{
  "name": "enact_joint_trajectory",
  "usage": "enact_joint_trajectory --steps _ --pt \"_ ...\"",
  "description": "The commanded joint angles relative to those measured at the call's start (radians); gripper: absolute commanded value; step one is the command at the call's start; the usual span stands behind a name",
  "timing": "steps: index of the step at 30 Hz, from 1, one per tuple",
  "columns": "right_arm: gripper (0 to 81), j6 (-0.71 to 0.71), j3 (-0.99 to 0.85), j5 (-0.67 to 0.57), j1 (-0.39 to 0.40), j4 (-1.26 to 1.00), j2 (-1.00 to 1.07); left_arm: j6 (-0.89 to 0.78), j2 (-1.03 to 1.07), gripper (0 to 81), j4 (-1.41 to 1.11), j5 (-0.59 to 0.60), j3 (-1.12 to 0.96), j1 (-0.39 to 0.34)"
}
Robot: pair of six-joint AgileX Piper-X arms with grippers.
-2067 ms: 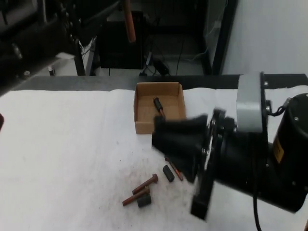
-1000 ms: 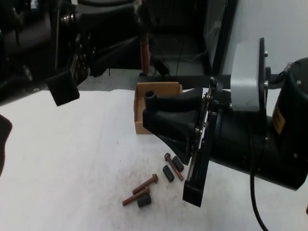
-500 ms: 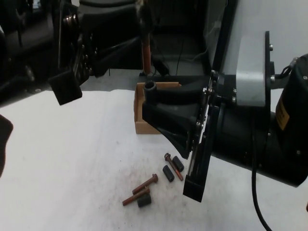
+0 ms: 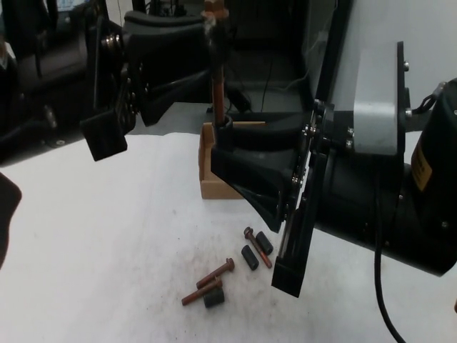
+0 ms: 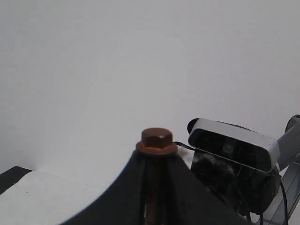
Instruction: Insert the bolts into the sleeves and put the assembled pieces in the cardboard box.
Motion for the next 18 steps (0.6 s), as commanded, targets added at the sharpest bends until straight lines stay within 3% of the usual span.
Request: enact_joint_trajectory --steps 1,18 --pt "0.8 -0.007 -0.015 0.003 0.002 -0.022 -0.007 0.001 0.003 0.2 -0.006 0.012 -0.003 -0.004" --pt "0.8 0.001 -0.035 -0.001 0.002 -0.022 -0.007 0.067 0.003 0.2 0.080 0.014 -0.003 -0.004"
